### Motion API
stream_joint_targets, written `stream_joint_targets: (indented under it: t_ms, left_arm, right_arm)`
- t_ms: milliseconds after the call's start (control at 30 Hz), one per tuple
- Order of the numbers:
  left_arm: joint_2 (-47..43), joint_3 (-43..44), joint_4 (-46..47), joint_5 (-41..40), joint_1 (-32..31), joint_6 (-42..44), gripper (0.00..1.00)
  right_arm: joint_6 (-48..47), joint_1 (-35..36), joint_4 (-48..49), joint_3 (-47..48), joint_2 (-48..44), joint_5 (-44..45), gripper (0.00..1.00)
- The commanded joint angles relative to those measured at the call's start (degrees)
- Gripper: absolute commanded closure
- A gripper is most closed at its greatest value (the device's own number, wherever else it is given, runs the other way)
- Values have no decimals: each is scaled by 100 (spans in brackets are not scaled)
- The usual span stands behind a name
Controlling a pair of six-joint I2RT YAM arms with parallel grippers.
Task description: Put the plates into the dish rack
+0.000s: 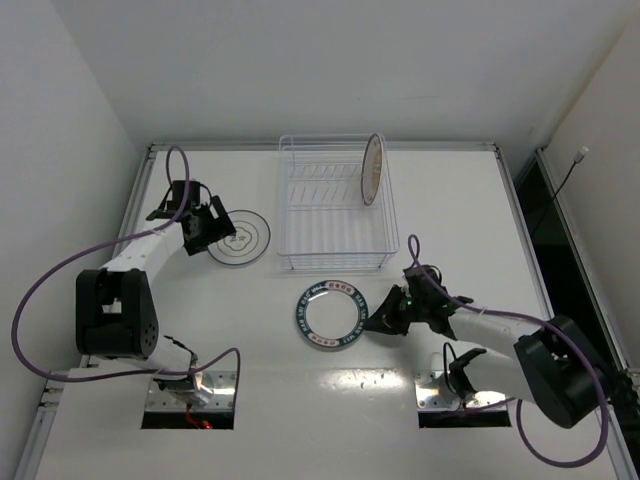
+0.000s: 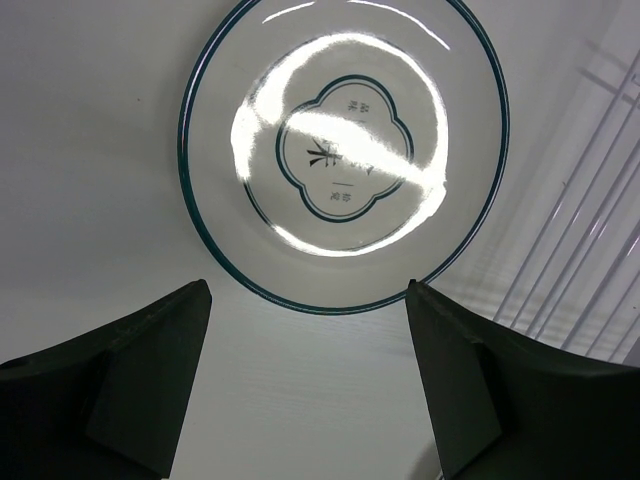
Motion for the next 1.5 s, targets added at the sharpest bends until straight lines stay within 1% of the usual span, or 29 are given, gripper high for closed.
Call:
stream_joint_targets:
  t_ms: [0, 100, 133, 200, 267, 300, 333, 367, 467, 867, 1033, 1200, 1267, 1300, 1467]
  left_arm:
    - [-333, 40, 27, -42, 23, 18, 24]
    - [-334, -13, 27, -95, 23, 18, 24]
    - [-386, -13, -25, -95, 23, 18, 24]
    - [-386, -13, -25, -95, 23, 18, 24]
    - [-386, -13, -25, -95, 23, 18, 24]
    - [-439, -13, -25, -95, 23, 18, 24]
    - [-439, -13, -25, -147, 23, 18, 24]
    - [-439, -13, -25, -148, 23, 18, 24]
    - [-492, -13, -25, -200, 23, 18, 24]
    - [-492, -13, -25, -200, 23, 18, 24]
    - [-299, 39, -105, -200, 23, 18, 24]
    - [-299, 40, -157, -253, 23, -34, 24]
    - [-299, 40, -157, -305, 23, -34, 24]
    - [-299, -12, -157, -306, 23, -34, 24]
    - [-238, -13, -210, -306, 23, -87, 24]
  right_arm:
    - [-40, 123, -71, 241, -363, 193, 100]
    - [-268, 264, -842, 494, -838, 535, 100]
    - [-460, 412, -1472, 791, -1179, 649, 100]
    - [-594, 562, -2117, 1179, -1515, 965, 100]
    - [-646, 712, -2801, 1321, -1875, 1167, 100]
    - [-647, 765, -2971, 1435, -2233, 1221, 100]
    - [-647, 826, -3146, 1514, -2385, 1282, 100]
    - [-647, 827, -3496, 1585, -2491, 1405, 100]
    - [-708, 827, -3789, 1717, -2632, 1459, 100]
    - [-708, 879, -3456, 1594, -2299, 1459, 100]
    - [-708, 879, -2920, 1428, -1860, 1283, 100]
    - [-656, 879, -2340, 1260, -1201, 1108, 100]
    - [-481, 879, -1876, 1085, -982, 993, 100]
    - [-410, 879, -1874, 1084, -980, 993, 100]
    - [82, 949, -1215, 847, -497, 993, 100]
